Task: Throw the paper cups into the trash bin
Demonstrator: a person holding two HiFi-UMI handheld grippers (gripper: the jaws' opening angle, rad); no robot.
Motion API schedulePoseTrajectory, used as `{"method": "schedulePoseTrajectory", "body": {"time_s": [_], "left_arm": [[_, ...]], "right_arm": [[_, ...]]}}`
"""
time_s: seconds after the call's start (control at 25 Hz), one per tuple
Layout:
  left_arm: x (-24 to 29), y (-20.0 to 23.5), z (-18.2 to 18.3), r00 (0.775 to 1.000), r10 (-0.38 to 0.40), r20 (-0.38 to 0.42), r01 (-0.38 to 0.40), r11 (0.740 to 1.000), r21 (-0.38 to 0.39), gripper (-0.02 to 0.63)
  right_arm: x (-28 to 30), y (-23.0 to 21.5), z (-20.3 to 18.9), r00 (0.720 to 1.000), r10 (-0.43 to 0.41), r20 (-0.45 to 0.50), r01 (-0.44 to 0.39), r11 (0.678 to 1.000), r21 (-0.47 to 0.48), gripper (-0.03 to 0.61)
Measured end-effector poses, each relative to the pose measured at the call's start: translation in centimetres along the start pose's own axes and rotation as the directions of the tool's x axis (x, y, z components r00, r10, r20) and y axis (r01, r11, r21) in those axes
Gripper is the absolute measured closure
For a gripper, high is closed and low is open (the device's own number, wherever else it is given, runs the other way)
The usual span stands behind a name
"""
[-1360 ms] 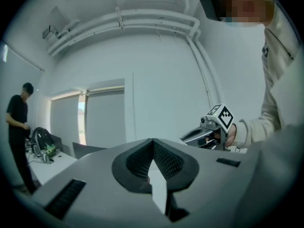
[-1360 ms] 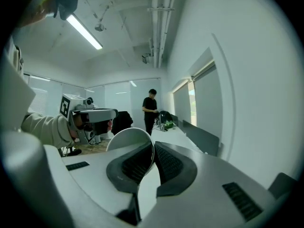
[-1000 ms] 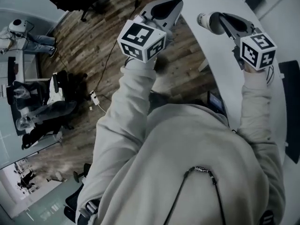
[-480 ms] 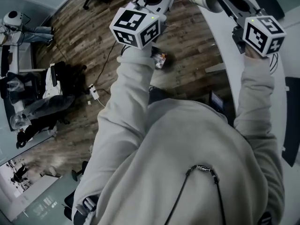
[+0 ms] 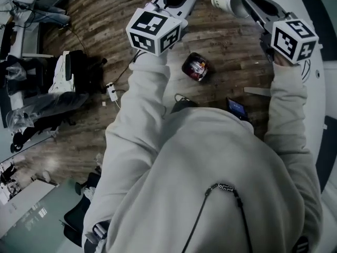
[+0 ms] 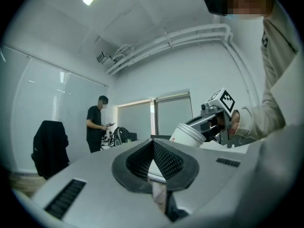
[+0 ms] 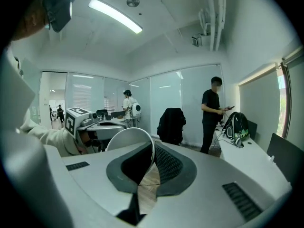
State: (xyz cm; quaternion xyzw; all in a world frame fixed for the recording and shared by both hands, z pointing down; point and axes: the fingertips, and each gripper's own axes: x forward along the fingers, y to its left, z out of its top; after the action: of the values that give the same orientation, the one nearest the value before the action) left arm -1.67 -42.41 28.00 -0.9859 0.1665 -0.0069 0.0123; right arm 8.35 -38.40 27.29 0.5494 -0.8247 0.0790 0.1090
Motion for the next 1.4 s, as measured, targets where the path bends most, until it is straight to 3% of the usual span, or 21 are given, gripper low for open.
{"method": "schedulePoseTrajectory", "body": {"time_s": [0.24, 0.32, 0.6, 1.08, 1.28, 1.4], "left_arm": [[-4.2, 4.5, -1.1, 0.993, 0.117, -0.023, -0.117, 0.993, -0.01, 0.617], [-5.3, 5.4, -1.5, 0.988, 0.155, -0.028, -0.155, 0.988, -0.021, 0.617], [-10.2, 10.0, 0.0, 0.952, 0.307, 0.001, -0.307, 0.951, -0.039, 0.617], [-12.0, 13.8, -5.4, 0.906, 0.421, -0.038, -0.421, 0.89, -0.177, 0.617], [-11.6, 14.5, -8.4, 0.895, 0.437, -0.087, -0.445, 0.873, -0.198, 0.617], [-10.9, 14.7, -10.5, 0.896, 0.432, -0.101, -0.444, 0.867, -0.227, 0.617]], "right_arm": [[7.4, 4.5, 2.5, 0.994, 0.111, -0.01, -0.112, 0.993, -0.047, 0.538], [8.6, 5.3, 2.7, 0.989, 0.15, -0.002, -0.15, 0.989, -0.016, 0.538], [13.6, 8.5, 5.7, 0.962, 0.268, 0.042, -0.266, 0.963, -0.049, 0.538], [17.6, 7.9, 0.4, 0.933, 0.358, -0.04, -0.359, 0.934, -0.001, 0.538], [18.5, 6.2, -3.4, 0.926, 0.368, -0.082, -0.365, 0.93, 0.05, 0.538], [19.2, 6.3, -5.4, 0.907, 0.411, -0.088, -0.407, 0.911, 0.059, 0.538]]}}
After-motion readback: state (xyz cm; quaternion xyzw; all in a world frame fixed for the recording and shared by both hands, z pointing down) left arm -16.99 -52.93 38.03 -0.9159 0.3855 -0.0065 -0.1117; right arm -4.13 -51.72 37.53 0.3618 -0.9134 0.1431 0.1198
